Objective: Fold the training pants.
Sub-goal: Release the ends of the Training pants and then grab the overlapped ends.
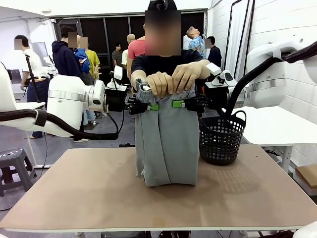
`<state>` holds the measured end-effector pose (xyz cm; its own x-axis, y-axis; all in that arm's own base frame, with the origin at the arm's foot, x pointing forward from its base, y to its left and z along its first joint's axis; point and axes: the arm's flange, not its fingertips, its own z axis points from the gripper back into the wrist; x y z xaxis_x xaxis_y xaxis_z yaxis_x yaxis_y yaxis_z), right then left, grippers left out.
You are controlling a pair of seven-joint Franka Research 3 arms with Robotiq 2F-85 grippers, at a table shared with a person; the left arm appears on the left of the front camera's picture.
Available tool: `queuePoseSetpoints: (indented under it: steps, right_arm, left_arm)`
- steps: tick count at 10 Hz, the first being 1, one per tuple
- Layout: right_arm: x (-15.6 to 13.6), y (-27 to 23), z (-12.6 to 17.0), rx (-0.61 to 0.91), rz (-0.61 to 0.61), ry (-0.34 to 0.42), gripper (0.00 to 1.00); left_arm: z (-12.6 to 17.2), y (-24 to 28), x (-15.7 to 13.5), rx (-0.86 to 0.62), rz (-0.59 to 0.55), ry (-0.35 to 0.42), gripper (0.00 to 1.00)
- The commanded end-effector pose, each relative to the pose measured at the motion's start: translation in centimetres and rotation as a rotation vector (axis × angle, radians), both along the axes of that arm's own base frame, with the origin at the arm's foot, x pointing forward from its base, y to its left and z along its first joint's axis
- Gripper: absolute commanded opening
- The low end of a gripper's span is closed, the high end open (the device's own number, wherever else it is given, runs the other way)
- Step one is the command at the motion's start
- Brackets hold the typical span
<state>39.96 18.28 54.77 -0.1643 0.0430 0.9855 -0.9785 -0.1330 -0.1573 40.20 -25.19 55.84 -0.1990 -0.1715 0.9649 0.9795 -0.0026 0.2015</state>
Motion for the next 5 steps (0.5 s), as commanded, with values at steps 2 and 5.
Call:
queuePoseSetpoints:
  steps: [2, 5]
  right_arm:
    - [-0.18, 0.27, 0.22, 0.003, 0.008, -0.003, 0.00]
    - [-0.18, 0.27, 0.22, 0.003, 0.008, -0.003, 0.00]
  left_arm:
    - [0.15, 0.11, -0.23, -0.032, 0.003, -0.012, 0.00]
    - [0.15, 0.11, -0.23, -0.032, 0.003, -0.012, 0.00]
